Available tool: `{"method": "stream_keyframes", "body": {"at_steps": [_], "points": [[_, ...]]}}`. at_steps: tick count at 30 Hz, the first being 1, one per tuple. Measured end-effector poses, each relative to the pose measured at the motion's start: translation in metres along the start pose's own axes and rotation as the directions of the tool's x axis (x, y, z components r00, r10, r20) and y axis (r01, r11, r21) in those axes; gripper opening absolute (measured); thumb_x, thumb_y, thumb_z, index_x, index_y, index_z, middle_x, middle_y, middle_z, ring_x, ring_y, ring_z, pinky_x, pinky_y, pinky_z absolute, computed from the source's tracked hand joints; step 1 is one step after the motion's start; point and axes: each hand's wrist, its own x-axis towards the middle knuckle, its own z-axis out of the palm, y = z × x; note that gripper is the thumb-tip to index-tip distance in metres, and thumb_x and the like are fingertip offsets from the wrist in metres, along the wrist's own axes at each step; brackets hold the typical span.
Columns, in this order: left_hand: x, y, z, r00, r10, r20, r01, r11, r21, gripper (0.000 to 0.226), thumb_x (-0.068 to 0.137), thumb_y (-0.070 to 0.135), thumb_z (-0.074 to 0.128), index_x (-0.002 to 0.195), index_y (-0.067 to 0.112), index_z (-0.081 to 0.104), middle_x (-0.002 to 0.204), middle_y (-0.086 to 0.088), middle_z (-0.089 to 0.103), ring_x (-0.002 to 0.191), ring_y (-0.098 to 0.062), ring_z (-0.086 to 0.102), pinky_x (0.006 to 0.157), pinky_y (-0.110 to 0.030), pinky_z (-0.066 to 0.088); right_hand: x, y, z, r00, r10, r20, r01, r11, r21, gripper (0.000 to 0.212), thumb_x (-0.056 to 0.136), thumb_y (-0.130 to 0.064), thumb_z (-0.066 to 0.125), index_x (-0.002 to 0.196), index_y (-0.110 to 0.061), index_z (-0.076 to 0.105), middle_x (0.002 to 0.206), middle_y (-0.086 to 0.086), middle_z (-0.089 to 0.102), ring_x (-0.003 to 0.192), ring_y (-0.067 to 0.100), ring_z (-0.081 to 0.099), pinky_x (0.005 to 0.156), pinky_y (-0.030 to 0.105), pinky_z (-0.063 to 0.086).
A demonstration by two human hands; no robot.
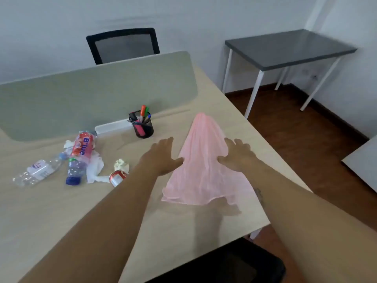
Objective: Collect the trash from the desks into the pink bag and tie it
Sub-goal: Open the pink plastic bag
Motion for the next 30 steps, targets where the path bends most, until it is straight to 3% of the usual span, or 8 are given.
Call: {"method": "stream_keyframes", "body": {"at_steps": [4, 8, 10, 13, 15, 20, 27, 30], "points": [[0.002, 0.004, 0.041, 0.985, -0.125, 0.122, 0.128, 0.992, -0.016, 0.094, 0.086, 0.057, 0.059, 0.156, 0.019, 0.008, 0.161, -0.005, 0.018, 0.143, -0.032, 0.023, 0.113, -0.048, 0.029, 0.012, 0.027, 0.03, 0.992, 0.094, 0.079, -0.095, 0.996, 0.002, 0.087, 0.085, -0.056, 0.055, 0.152, -0.029, 0.005, 0.152, 0.01, 0.021, 0.137, 0.036, 0.024, 0.108, 0.048, 0.029], [0.001, 0.007, 0.08, 0.972, -0.204, 0.117, 0.201, 0.979, 0.039, 0.091, 0.086, 0.062, 0.055, 0.153, 0.02, 0.012, 0.152, -0.006, 0.032, 0.133, -0.032, 0.038, 0.101, -0.049, 0.04, 0.022, 0.045, 0.059, 0.978, 0.165, 0.128, -0.176, 0.982, 0.074, 0.099, 0.083, -0.053, 0.061, 0.152, -0.028, -0.006, 0.144, 0.013, 0.033, 0.131, 0.037, 0.036, 0.101, 0.048, 0.037], [0.001, 0.012, 0.09, 0.958, -0.272, 0.094, 0.264, 0.961, 0.086, 0.077, 0.091, 0.058, 0.051, 0.148, 0.017, 0.02, 0.142, -0.008, 0.04, 0.124, -0.034, 0.047, 0.093, -0.046, 0.043, 0.027, 0.051, 0.068, 0.978, 0.179, 0.11, -0.194, 0.969, 0.151, 0.087, 0.089, -0.037, 0.057, 0.152, -0.023, -0.002, 0.136, 0.012, 0.044, 0.121, 0.036, 0.047, 0.096, 0.045, 0.044], [0.004, 0.017, 0.098, 0.935, -0.355, 0.01, 0.355, 0.935, -0.005, 0.032, 0.101, 0.034, 0.043, 0.124, 0.012, 0.036, 0.124, -0.013, 0.054, 0.111, -0.036, 0.056, 0.08, -0.04, 0.04, 0.031, 0.053, 0.074, 0.985, 0.171, 0.013, -0.169, 0.957, 0.234, 0.043, 0.096, -0.017, 0.04, 0.139, -0.012, 0.039, 0.127, 0.012, 0.055, 0.108, 0.033, 0.058, 0.09, 0.042, 0.05], [0.002, 0.022, 0.095, 0.939, -0.335, -0.072, 0.333, 0.942, -0.047, 0.019, 0.103, 0.026, 0.035, 0.115, 0.012, 0.039, 0.116, -0.014, 0.056, 0.104, -0.037, 0.058, 0.075, -0.038, 0.037, 0.03, 0.051, 0.071, 0.983, 0.156, -0.102, -0.123, 0.955, 0.271, 0.029, 0.098, -0.018, 0.036, 0.118, -0.011, 0.057, 0.112, 0.01, 0.063, 0.094, 0.029, 0.061, 0.081, 0.039, 0.053], [-0.001, 0.036, 0.063, 0.941, -0.244, -0.236, 0.222, 0.968, -0.114, 0.018, 0.104, 0.025, 0.03, 0.107, 0.011, 0.041, 0.104, -0.015, 0.058, 0.09, -0.037, 0.055, 0.07, -0.039, 0.036, 0.02, 0.04, 0.038, 0.911, 0.088, -0.404, 0.061, 0.938, 0.342, 0.02, 0.099, -0.015, 0.039, 0.094, -0.007, 0.056, 0.087, 0.008, 0.057, 0.077, 0.026, 0.056, 0.067, 0.031, 0.043], [-0.037, 0.021, -0.012, 0.92, -0.175, -0.35, 0.077, 0.958, -0.275, 0.013, 0.104, 0.02, 0.031, 0.096, 0.012, 0.038, 0.092, -0.015, 0.057, 0.081, -0.033, 0.05, 0.071, -0.039, 0.039, -0.015, -0.004, -0.019, 0.836, -0.034, -0.548, 0.278, 0.887, 0.368, 0.02, 0.095, -0.011, 0.038, 0.08, -0.007, 0.051, 0.078, 0.009, 0.054, 0.071, 0.027, 0.051, 0.063, 0.031, 0.036], [-0.065, 0.004, -0.04, 0.892, -0.173, -0.417, 0.06, 0.961, -0.271, 0.02, 0.104, 0.021, 0.031, 0.105, 0.008, 0.045, 0.097, -0.018, 0.061, 0.084, -0.034, 0.053, 0.073, -0.038, 0.039, -0.034, -0.036, -0.036, 0.812, -0.06, -0.58, 0.333, 0.865, 0.376, 0.022, 0.094, -0.012, 0.037, 0.079, -0.005, 0.051, 0.074, 0.008, 0.053, 0.068, 0.024, 0.049, 0.056, 0.031, 0.036]]}}
